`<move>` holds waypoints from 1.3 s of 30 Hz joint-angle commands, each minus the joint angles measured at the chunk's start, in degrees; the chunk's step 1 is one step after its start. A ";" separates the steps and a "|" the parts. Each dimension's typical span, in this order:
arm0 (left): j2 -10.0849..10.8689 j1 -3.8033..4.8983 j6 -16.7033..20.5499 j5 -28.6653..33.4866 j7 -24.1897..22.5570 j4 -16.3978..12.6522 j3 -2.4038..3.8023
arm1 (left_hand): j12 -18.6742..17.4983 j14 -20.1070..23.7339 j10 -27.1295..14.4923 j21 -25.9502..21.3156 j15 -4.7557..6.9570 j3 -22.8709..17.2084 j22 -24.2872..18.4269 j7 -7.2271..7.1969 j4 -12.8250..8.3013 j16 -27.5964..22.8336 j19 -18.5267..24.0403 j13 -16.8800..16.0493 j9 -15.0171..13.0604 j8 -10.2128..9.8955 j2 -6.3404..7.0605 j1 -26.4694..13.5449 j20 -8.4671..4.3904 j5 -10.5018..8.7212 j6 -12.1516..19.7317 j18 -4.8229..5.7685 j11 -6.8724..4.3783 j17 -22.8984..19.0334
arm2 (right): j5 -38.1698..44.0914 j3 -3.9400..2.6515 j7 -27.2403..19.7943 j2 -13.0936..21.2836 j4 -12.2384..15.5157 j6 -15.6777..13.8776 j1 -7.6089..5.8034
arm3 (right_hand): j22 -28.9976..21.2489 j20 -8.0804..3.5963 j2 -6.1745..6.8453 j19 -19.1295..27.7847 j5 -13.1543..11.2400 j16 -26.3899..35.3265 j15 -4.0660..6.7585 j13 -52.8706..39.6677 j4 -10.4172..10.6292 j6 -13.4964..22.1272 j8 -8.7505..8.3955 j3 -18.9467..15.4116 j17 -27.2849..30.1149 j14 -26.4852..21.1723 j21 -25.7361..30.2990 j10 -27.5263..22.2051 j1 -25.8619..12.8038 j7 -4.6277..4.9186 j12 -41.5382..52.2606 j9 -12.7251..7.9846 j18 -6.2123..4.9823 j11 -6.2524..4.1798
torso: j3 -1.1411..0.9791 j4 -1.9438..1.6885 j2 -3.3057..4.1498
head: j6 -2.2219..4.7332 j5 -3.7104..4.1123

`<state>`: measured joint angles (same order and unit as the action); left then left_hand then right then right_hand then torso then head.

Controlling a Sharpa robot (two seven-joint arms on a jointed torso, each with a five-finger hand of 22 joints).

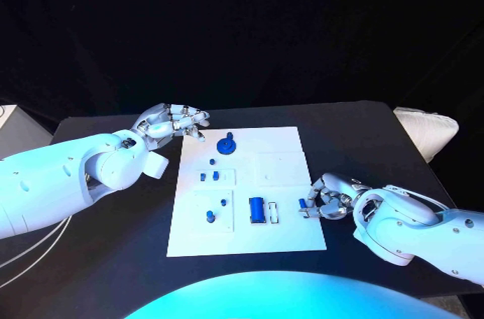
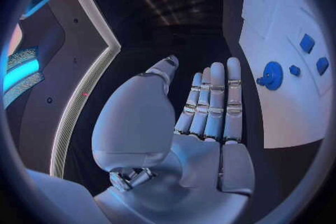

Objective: Assemble the parts on the task board

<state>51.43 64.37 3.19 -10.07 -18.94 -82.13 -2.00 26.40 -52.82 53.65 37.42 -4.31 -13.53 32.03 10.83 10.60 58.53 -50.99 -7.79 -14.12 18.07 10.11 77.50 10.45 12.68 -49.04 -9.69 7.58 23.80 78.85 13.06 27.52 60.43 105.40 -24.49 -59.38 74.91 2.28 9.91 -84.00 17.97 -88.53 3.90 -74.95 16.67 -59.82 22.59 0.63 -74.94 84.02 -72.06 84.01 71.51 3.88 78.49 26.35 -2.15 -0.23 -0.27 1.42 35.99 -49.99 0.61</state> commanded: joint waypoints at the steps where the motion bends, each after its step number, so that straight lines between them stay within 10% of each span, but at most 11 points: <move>1: -0.05 -0.01 -1.19 0.24 -0.02 -0.15 0.04 | 0.11 0.23 -0.23 -0.25 -0.01 -0.02 -0.09 -0.12 0.28 0.25 -0.22 0.10 0.05 0.22 -0.04 0.64 -0.03 0.11 -0.13 -0.72 -0.02 -0.09 | 0.94 0.25 0.94 -0.77 -0.45 1.12 0.63 | 10.64 0.01 -0.46 -2.41 0.37 -0.18 -0.02 -8.61 -0.18 -0.13 -0.19 0.17 -13.20 5.47 -0.19 0.96 1.23 -0.03 0.28 -0.11 -0.92 -0.13 | -0.04 0.03 0.00 | -0.01 -0.01; 19: 0.10 -0.01 -1.34 0.18 0.29 -0.20 0.04 | 0.12 0.23 -0.25 -0.27 0.00 -0.08 -0.11 -0.12 0.31 0.26 -0.25 0.11 0.06 0.25 -0.12 0.77 -0.04 0.11 -0.18 -0.72 -0.02 -0.10 | 6.57 0.23 3.34 -3.54 -2.60 5.47 1.52 | 10.75 -0.26 2.65 -2.50 0.58 -0.20 0.12 -8.47 -0.79 -0.87 -1.79 11.63 -13.37 5.50 0.12 0.51 12.70 0.03 -0.51 -1.10 -0.90 -0.21 | 0.05 0.01 -0.08 | -0.01 -0.09; 32: 0.14 -0.01 -1.57 0.20 0.61 -0.26 0.04 | 0.13 0.23 -0.27 -0.31 0.00 -0.14 -0.12 -0.09 0.35 0.26 -0.29 0.12 0.08 0.28 -0.20 0.89 -0.04 0.11 -0.25 -0.73 -0.01 -0.11 | 6.10 0.22 3.19 -3.41 -1.24 2.00 1.51 | 11.79 -0.51 5.58 -3.33 14.43 -1.47 0.39 -9.53 -2.68 -1.58 -1.05 25.06 -15.06 5.98 -3.34 1.56 8.22 -0.18 1.15 -0.03 -0.33 -0.48 | -0.01 0.05 -0.02 | -0.01 -0.23; 39: 0.11 -0.01 -1.58 0.24 0.74 -0.22 0.04 | 0.13 0.23 -0.27 -0.31 0.00 -0.14 -0.12 -0.09 0.35 0.26 -0.29 0.12 0.08 0.28 -0.20 0.89 -0.04 0.11 -0.25 -0.73 -0.01 -0.11 | 1.73 0.18 1.62 -2.42 0.93 -2.74 0.58 | 12.08 -0.65 5.44 -3.60 16.06 -1.47 0.53 -9.85 -3.64 -1.30 -0.28 26.82 -15.06 5.98 -4.69 1.94 5.88 -0.35 1.70 0.85 -0.11 -0.61 | 0.02 0.01 -0.09 | -0.01 -0.08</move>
<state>51.61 64.36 2.62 -10.09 -18.08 -82.22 -2.00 26.40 -52.82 53.65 37.43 -4.31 -13.55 31.98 10.83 10.61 58.53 -50.99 -7.73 -14.12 18.06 9.86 77.75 10.45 12.68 -49.04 -9.69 7.58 23.76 83.67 13.16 28.62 57.97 106.13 -25.65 -58.82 74.94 1.84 15.30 -84.01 34.13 -89.81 3.90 -74.92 18.24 -61.11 21.84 22.01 -74.92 84.02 -76.46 83.86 77.53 3.78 79.98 26.48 -2.15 -0.49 -0.27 1.44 35.94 -49.99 0.48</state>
